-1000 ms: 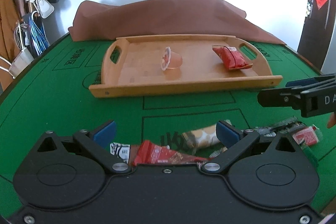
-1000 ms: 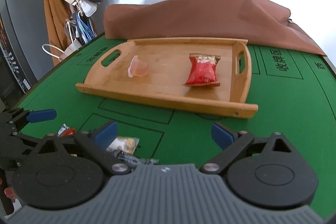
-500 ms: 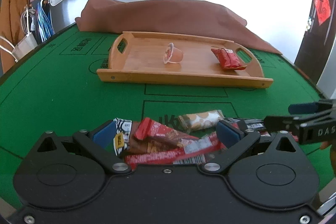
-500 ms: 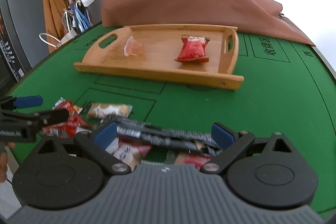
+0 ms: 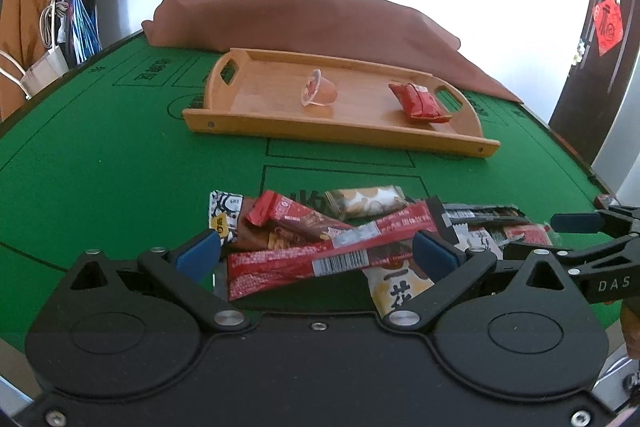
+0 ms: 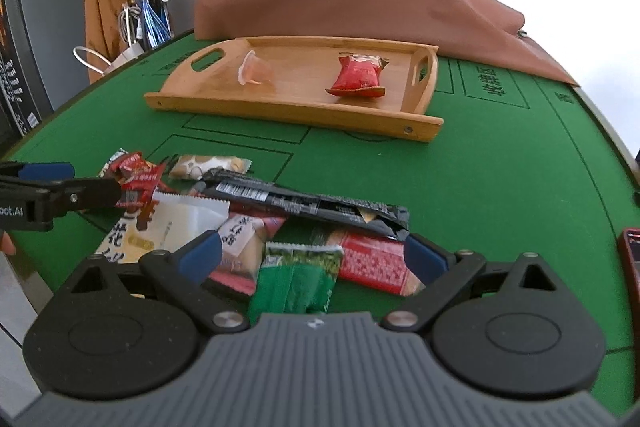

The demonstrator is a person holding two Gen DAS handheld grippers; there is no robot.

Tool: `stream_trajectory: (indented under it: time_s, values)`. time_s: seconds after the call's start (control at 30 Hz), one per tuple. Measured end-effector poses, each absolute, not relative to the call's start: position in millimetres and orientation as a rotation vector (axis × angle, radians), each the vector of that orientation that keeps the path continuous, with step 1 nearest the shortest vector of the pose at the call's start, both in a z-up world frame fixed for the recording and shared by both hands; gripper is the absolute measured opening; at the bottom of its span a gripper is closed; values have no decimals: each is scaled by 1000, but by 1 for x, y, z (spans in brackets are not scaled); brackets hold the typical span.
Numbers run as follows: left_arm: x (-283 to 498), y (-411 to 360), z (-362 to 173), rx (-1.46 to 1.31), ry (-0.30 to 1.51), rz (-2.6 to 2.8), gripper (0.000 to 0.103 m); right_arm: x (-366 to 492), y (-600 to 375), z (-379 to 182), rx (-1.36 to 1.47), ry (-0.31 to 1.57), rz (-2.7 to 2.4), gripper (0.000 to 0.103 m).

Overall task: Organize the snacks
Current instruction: 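Move both tools back over the snack pile, then grasp the red sausage stick with the left tool while the right tool grasps the green packet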

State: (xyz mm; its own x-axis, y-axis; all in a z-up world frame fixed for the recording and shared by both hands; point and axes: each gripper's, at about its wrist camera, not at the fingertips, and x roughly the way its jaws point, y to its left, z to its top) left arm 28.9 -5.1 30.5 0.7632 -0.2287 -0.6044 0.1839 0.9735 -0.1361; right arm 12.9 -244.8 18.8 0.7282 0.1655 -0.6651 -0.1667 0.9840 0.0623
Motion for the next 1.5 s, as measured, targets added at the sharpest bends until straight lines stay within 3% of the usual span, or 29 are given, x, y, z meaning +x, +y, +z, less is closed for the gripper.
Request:
stream_trajectory:
  time_s: [0.2, 0.33, 0.43, 0.57, 0.83, 1.33, 1.5]
  values:
    - [32, -10, 23, -45, 680, -223, 100, 5, -244, 15, -6, 731, 162, 101]
    - [34, -13, 23, -17, 673, -231, 79, 3, -246, 13, 22, 747, 170, 100]
    - [36, -16, 22, 1, 674, -254, 70, 1, -248, 12, 40, 749, 179, 98]
    - [41, -19, 17, 14, 695, -256, 68, 1, -247, 11, 42, 754, 178, 96]
    - [30, -24, 22, 49, 689, -285, 40, 3, -245, 8, 38, 756, 177, 94]
    - [11, -25, 28, 97, 691, -303, 36, 2, -243, 7, 32, 754, 170, 93]
    - [13, -21, 26, 133, 669, -274, 45, 2, -243, 7, 27, 755, 170, 93]
